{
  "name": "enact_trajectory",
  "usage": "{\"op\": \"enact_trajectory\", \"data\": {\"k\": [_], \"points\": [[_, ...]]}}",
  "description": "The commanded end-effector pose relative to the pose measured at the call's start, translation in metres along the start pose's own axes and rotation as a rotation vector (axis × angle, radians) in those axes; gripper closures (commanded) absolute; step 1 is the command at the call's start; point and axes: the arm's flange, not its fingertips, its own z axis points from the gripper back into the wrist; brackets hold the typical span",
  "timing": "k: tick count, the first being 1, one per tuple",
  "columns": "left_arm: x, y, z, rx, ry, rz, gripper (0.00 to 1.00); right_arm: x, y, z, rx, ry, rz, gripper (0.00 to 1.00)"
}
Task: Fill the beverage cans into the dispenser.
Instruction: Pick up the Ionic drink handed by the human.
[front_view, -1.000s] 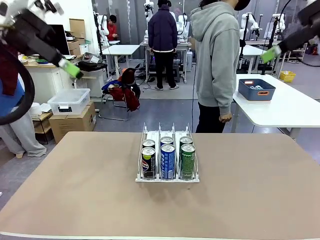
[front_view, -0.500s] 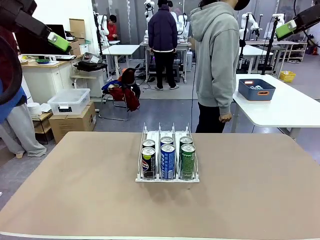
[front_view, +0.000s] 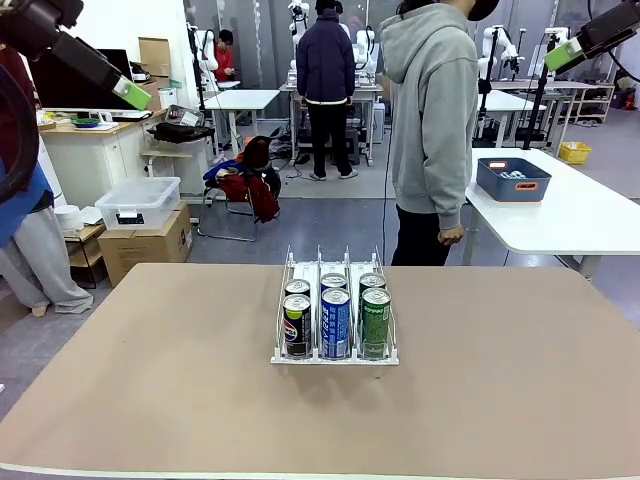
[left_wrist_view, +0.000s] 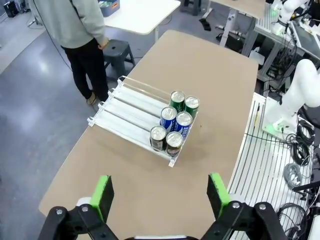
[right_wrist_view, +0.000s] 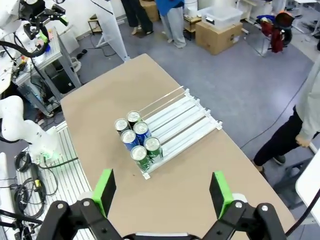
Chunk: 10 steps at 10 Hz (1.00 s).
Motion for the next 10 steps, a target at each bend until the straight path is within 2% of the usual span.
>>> {"op": "enact_trajectory", "data": {"k": [1,6,8,10], "points": [[0.003,-0.001,0.005,-0.01,-0.017,0.002,0.0,-0.002,0.0,0.0,0.032,-0.009,-0.01,0.0],[0.002,0.0,0.005,0.001,-0.011,-0.005,0.0,-0.002,0.0,0.0,0.032,-0.009,-0.01,0.0],[0.008,-0.011,0.003,0.095,0.037,0.037,0.0,-0.002,-0.002,-0.001,-0.012,-0.008,-0.027,0.0],[0.009,-0.016,0.003,0.132,0.034,0.039,0.0,-0.002,-0.003,0.002,-0.026,-0.018,-0.042,0.0]]}}
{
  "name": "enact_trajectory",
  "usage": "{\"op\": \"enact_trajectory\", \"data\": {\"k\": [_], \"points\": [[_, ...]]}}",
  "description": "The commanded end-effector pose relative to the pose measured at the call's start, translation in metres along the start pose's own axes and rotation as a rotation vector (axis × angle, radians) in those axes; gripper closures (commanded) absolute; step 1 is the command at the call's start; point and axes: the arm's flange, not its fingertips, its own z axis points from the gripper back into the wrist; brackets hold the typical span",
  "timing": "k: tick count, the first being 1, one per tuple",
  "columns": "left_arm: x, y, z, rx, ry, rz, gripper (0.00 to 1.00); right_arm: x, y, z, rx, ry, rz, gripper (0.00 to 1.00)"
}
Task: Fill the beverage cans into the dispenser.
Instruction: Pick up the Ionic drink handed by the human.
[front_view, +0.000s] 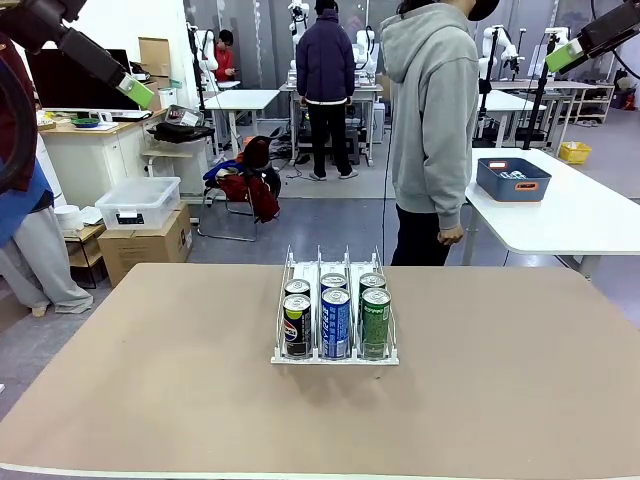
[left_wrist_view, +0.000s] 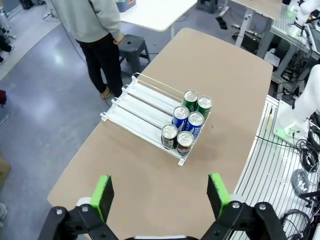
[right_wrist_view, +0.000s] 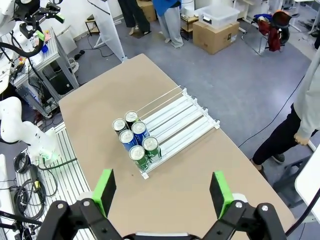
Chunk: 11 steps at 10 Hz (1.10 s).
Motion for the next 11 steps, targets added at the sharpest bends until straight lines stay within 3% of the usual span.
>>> {"op": "enact_trajectory", "data": {"k": [1,4,5,6,11], "points": [[-0.0039,-0.0075,-0.0039,0.052,0.018,0.02,0.0,-0.0003,0.0011,-0.0003,-0.027,-0.018,-0.036,0.0],[-0.004,-0.0088,-0.0029,0.033,0.005,0.017,0.0,0.0008,-0.0003,-0.0003,-0.025,-0.016,-0.04,0.0],[-0.0046,-0.007,-0.008,0.015,0.048,0.007,0.0,0.0005,-0.0023,-0.0041,-0.02,0.002,-0.032,0.0],[-0.0001,-0.0054,0.0013,0.031,0.009,0.009,0.0,0.0005,-0.0014,0.0016,-0.012,-0.007,-0.012,0.0],[-0.0001,-0.0054,0.0013,0.031,0.009,0.009,0.0,0.0005,-0.0014,0.0016,-0.012,-0.007,-0.012,0.0]]}}
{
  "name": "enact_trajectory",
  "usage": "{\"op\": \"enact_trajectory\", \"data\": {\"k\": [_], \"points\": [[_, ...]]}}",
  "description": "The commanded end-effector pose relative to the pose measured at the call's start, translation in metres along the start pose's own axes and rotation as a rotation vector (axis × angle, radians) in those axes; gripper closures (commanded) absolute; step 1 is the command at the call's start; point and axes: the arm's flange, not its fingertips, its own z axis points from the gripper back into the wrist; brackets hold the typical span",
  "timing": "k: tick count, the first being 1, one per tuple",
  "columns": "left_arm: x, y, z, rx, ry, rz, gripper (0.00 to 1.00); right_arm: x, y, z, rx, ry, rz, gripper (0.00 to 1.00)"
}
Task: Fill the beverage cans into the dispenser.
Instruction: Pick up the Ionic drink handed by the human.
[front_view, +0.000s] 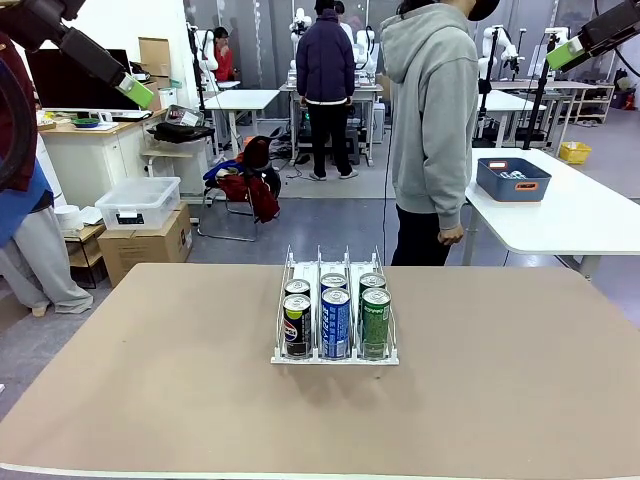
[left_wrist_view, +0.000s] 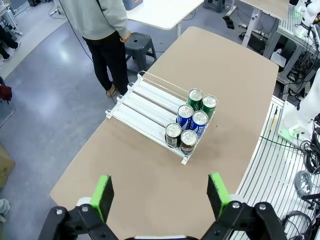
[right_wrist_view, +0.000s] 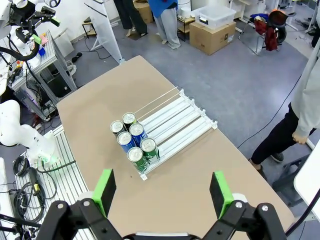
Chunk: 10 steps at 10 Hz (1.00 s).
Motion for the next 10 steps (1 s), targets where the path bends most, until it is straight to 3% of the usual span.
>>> {"op": "enact_trajectory", "data": {"k": [1,10], "points": [[0.0011,-0.0007,0.0002,0.008,0.001,0.004,0.0,0.0,0.0002,0.0004,0.0,-0.001,0.0,0.0],[0.0011,-0.0007,0.0002,0.008,0.001,0.004,0.0,0.0,0.0002,0.0004,0.0,-0.001,0.0,0.0]]}}
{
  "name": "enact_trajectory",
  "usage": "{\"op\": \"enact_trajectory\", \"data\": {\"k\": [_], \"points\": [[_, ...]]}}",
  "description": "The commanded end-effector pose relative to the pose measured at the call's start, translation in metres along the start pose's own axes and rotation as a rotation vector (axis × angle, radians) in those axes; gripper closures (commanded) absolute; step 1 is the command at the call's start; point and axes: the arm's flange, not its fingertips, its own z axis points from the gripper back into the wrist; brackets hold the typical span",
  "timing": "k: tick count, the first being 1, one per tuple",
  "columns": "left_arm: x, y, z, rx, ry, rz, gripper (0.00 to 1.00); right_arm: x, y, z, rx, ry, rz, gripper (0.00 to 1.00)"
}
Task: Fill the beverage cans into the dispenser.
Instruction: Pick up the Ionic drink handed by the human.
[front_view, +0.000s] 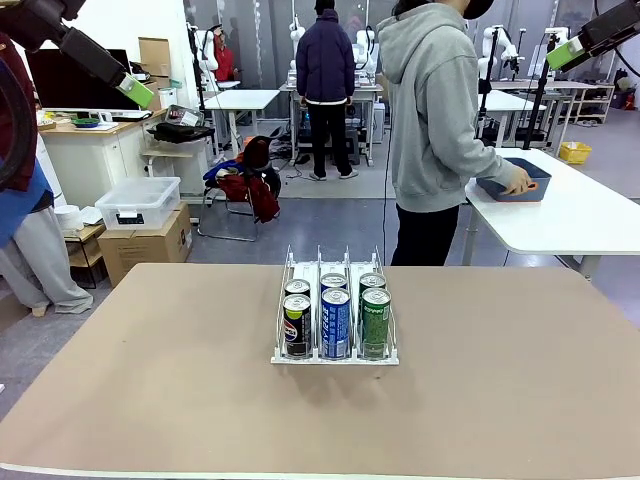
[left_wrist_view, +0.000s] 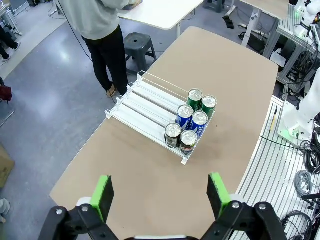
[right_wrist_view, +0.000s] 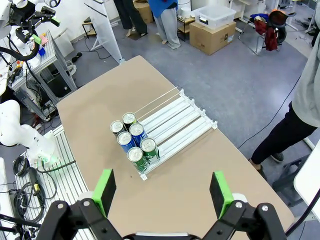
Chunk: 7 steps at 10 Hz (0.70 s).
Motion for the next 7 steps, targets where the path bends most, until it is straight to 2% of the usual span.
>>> {"op": "enact_trajectory", "data": {"k": [1,7], "points": [[0.0008,-0.0004,0.0005,0.01,0.002,0.005,0.0,0.0,0.0002,0.0004,0.0,-0.001,0.0,0.0],[0.0008,-0.0004,0.0005,0.01,0.002,0.005,0.0,0.0,0.0002,0.0004,0.0,-0.001,0.0,0.0]]}}
